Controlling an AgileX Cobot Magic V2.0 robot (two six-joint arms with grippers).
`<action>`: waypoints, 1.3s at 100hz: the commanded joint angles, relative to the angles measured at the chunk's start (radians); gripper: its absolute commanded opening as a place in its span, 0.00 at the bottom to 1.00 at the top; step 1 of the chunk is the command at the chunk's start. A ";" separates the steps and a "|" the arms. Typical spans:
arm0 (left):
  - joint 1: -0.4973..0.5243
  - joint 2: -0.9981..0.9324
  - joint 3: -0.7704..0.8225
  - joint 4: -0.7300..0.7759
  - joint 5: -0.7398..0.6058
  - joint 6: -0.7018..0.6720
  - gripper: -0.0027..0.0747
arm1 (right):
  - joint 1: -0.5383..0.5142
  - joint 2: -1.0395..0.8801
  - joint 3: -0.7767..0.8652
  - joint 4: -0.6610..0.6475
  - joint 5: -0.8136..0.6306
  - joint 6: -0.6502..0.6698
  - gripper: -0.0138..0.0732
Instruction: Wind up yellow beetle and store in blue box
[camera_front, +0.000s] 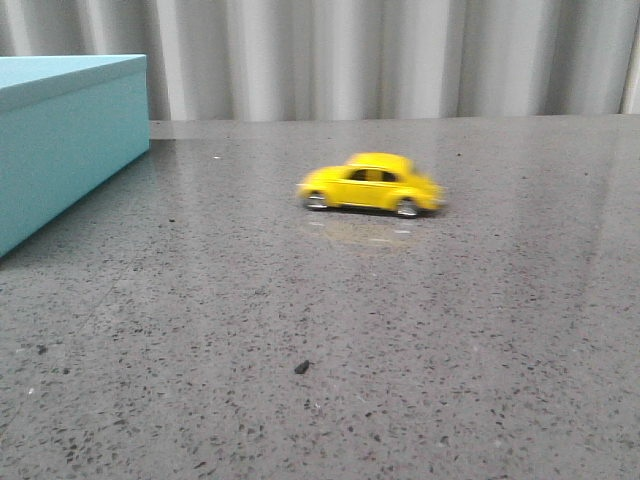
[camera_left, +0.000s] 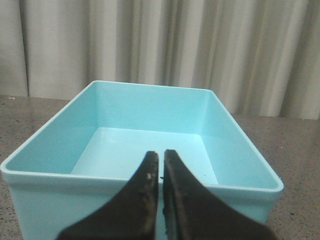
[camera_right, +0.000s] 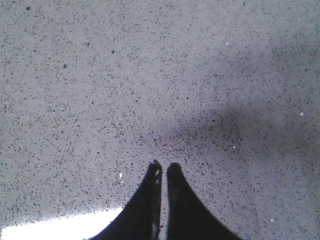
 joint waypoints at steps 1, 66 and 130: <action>0.003 0.021 -0.035 -0.010 -0.079 -0.009 0.01 | -0.004 -0.028 -0.024 -0.003 -0.058 0.003 0.09; 0.003 0.021 -0.035 -0.017 -0.081 -0.009 0.01 | -0.004 -0.028 -0.024 0.001 -0.066 0.003 0.09; 0.003 0.343 -0.338 -0.083 0.063 0.012 0.01 | 0.017 -0.207 0.060 0.009 -0.349 -0.043 0.09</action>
